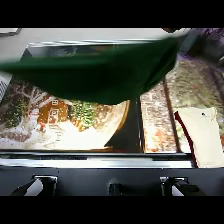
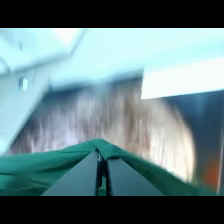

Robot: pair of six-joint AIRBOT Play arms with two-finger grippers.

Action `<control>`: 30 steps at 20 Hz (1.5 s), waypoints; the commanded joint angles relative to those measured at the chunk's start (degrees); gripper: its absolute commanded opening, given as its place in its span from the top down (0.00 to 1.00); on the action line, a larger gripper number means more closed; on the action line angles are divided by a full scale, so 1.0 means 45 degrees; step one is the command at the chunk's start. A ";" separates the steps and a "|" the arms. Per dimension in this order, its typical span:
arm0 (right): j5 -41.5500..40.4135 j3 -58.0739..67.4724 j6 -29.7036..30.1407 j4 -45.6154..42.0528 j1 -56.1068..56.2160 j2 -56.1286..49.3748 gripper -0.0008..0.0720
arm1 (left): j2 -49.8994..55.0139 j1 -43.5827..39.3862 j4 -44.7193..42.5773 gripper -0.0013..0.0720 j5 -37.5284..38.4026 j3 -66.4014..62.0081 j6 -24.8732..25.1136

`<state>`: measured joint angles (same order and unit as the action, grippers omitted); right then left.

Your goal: Fold the clothes and pants, and hang the long-sleeved shirts on hangers.

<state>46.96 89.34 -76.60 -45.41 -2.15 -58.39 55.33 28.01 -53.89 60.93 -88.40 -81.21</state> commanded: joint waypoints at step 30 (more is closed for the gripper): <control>0.1506 0.4775 -0.7354 -0.6936 0.2030 -1.0846 0.95 | 0.9933 -0.3254 -0.3599 0.95 -0.2871 -0.0675 -0.1617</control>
<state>59.77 111.07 -103.90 -73.60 6.04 -99.94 91.13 15.05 -70.30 51.40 -88.66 -88.68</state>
